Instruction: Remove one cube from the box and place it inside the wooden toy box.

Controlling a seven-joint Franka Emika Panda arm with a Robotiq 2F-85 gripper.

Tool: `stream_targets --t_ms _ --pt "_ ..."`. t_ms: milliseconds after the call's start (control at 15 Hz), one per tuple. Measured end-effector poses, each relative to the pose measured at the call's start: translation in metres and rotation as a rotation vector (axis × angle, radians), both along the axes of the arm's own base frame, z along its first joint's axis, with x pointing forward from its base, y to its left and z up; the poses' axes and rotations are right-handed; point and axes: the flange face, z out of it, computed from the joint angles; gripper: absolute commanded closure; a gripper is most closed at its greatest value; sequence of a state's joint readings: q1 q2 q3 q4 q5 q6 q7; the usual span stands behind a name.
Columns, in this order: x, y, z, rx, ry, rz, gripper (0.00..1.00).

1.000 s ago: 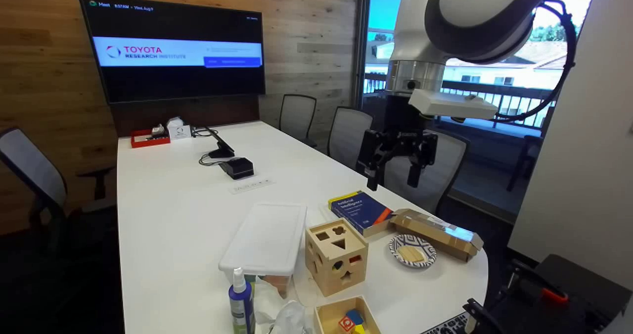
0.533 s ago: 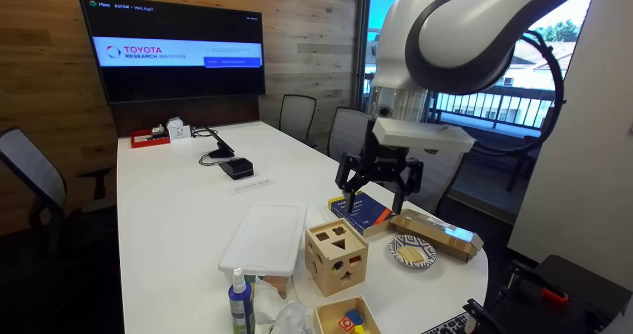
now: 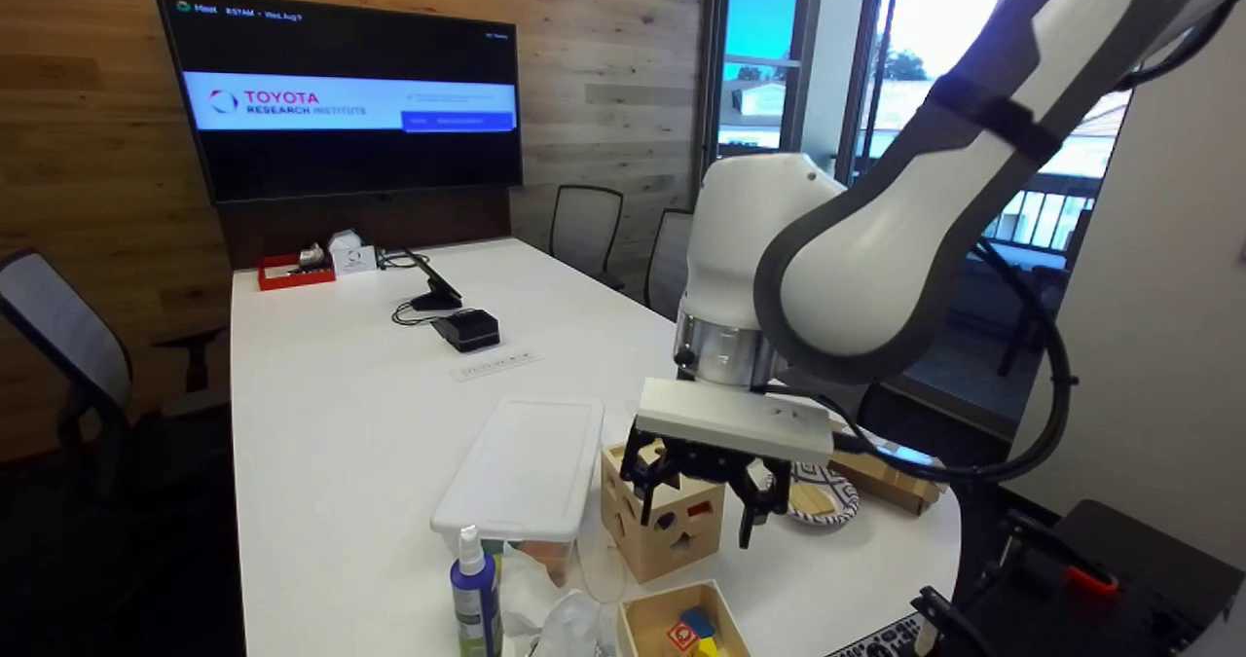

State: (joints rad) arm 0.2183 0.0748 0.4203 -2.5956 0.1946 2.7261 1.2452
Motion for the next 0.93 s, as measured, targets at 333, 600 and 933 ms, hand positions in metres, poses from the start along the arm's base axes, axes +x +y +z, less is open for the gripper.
stream_targets --t_ms 333,600,933 --pt "0.021 -0.015 -0.075 0.035 0.002 -0.119 0.0" --pt "0.03 -0.005 -0.124 0.076 0.041 -0.182 0.0" --pt "0.019 0.002 -0.159 0.075 0.099 -0.274 0.0"
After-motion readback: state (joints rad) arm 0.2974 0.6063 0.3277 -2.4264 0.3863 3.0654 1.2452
